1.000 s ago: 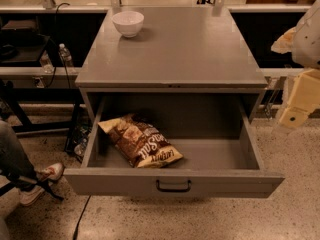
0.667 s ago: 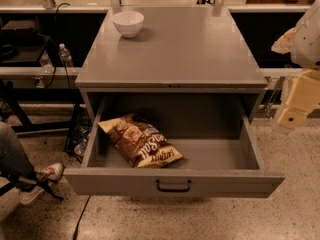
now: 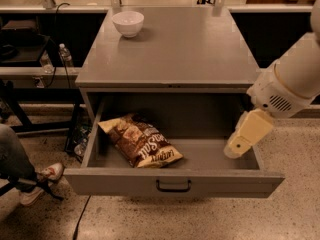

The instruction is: Pick brown chip bag from top drawer and place on counter

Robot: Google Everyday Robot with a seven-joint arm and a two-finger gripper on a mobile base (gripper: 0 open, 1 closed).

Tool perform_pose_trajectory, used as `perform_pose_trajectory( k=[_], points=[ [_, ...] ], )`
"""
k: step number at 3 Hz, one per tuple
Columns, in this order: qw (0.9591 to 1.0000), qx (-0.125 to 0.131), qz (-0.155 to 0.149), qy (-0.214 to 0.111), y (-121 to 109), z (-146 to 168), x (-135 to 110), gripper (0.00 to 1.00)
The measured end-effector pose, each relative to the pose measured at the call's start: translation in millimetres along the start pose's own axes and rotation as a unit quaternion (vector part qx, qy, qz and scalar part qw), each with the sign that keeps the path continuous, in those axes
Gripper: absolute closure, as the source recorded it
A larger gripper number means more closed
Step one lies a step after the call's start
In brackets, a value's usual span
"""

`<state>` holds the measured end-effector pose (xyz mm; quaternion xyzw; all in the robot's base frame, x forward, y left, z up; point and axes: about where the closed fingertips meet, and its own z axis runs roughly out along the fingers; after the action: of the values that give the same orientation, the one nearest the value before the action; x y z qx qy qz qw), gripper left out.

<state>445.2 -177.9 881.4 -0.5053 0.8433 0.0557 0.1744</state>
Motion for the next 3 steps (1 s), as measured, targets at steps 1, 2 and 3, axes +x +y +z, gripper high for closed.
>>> perform_pose_trajectory(
  k=[1,2,3],
  points=[
    [0.9996,0.009,0.021,-0.018,-4,10,-6,0.0],
    [0.9996,0.009,0.021,-0.018,-3,10,-6,0.0],
    [0.9993,-0.008,0.022,-0.03,16,46,-23,0.0]
  ],
)
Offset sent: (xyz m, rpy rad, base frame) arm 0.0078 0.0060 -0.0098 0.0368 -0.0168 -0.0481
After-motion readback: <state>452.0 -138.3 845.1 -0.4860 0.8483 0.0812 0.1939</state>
